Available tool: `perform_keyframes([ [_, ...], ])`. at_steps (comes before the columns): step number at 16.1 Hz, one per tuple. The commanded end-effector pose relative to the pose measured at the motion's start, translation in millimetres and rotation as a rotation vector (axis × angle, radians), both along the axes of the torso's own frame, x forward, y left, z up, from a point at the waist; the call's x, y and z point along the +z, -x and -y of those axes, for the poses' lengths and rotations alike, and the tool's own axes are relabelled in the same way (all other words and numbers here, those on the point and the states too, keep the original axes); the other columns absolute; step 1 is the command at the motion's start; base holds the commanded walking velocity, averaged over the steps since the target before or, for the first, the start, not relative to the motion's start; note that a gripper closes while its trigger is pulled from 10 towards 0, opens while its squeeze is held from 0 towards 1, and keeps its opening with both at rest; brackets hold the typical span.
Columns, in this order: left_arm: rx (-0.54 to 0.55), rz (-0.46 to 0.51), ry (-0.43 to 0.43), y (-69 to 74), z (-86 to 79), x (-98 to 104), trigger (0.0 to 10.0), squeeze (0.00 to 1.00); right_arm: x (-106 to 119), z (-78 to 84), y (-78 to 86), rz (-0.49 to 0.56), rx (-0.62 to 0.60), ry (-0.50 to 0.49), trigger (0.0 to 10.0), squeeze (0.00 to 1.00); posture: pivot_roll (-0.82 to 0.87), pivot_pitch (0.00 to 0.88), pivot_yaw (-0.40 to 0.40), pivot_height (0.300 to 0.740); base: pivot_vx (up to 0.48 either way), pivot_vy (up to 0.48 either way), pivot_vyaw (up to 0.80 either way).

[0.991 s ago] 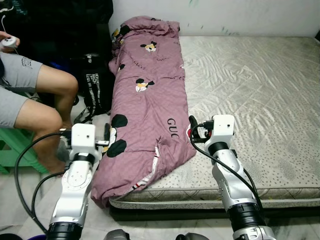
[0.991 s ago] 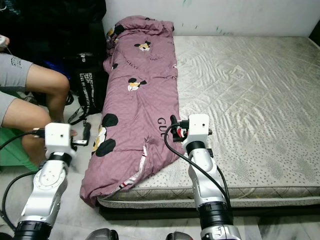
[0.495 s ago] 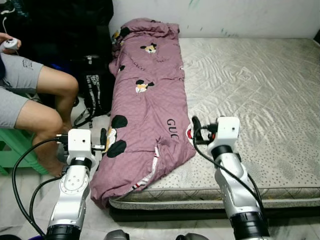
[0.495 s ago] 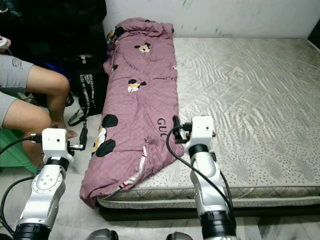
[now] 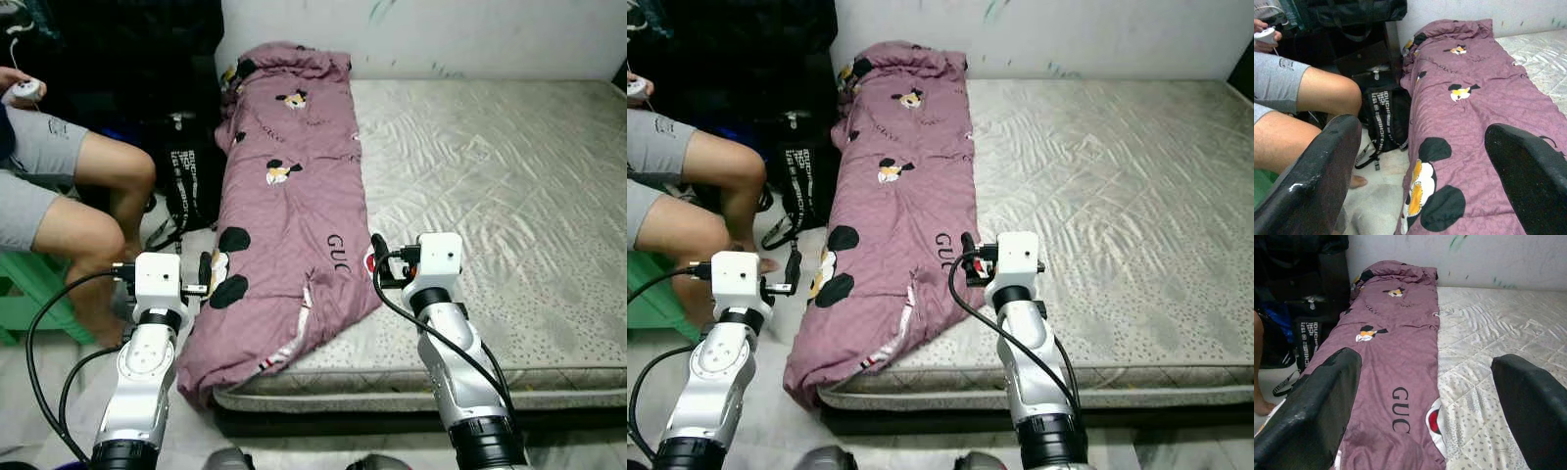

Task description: Clean up the room

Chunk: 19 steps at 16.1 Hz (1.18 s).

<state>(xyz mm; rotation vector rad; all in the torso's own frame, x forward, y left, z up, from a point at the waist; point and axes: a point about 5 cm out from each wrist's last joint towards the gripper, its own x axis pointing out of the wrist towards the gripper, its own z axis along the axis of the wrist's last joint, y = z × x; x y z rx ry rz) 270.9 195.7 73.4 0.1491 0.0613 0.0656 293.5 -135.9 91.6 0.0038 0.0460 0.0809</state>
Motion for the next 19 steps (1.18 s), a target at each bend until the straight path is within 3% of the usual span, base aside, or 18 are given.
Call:
perform_keyframes([
  [1,-0.002,-0.008,0.001,0.6,-1.0,-1.7,10.0,0.0,3.1,-1.1,0.3,0.004,0.009,0.002,10.0,0.0,0.03,0.029,0.005,0.651,0.0,0.0,0.0],
  [7,-0.007,-0.01,0.002,-0.3,-0.9,-1.4,10.0,0.0,3.0,-2.1,-0.6,-0.002,0.015,-0.003,10.0,0.0,0.02,0.037,0.007,0.572,0.0,0.0,0.0],
  [17,-0.001,-0.011,-0.001,-1.9,-0.4,-1.1,10.0,0.0,2.1,-4.4,-1.7,-0.016,0.038,0.0,10.0,0.0,0.02,0.047,0.005,0.568,0.0,0.0,0.0],
  [19,-0.001,-0.012,0.0,-1.8,-0.7,-1.4,10.0,0.0,2.5,-5.5,-1.6,-0.014,0.046,-0.002,10.0,0.0,0.02,0.048,0.006,0.543,0.0,0.0,0.0],
])
